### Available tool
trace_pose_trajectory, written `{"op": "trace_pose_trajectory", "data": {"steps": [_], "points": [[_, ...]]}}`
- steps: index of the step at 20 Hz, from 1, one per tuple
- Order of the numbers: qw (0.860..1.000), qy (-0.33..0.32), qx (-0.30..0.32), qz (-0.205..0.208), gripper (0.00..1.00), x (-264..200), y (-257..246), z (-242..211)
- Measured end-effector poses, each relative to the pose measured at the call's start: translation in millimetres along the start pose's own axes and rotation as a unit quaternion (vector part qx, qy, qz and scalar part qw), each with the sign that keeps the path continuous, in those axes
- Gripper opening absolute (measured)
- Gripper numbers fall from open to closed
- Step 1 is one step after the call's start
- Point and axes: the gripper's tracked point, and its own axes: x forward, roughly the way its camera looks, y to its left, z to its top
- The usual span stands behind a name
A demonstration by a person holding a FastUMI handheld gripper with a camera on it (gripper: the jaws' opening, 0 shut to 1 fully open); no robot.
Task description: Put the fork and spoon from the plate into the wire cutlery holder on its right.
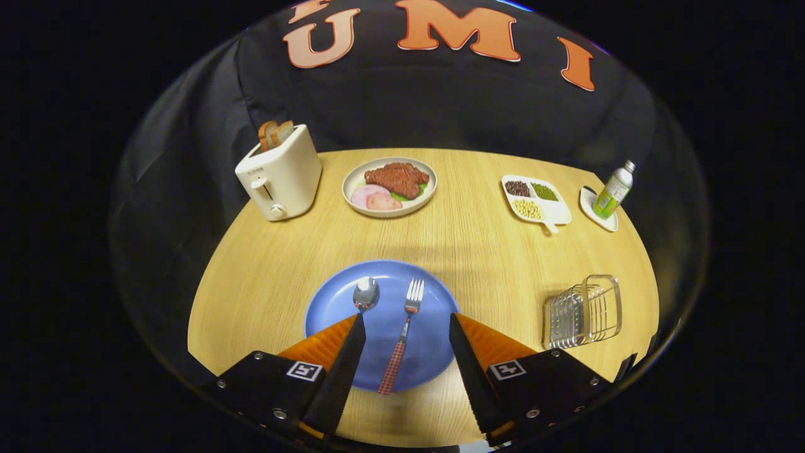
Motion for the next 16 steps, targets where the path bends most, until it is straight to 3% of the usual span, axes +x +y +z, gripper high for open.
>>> {"op": "trace_pose_trajectory", "data": {"steps": [7, 16], "points": [[0.995, 0.089, 0.032, -0.025, 0.65, 31, 2, -51], [0.991, 0.125, 0.029, -0.033, 0.36, 56, 8, -65]]}}
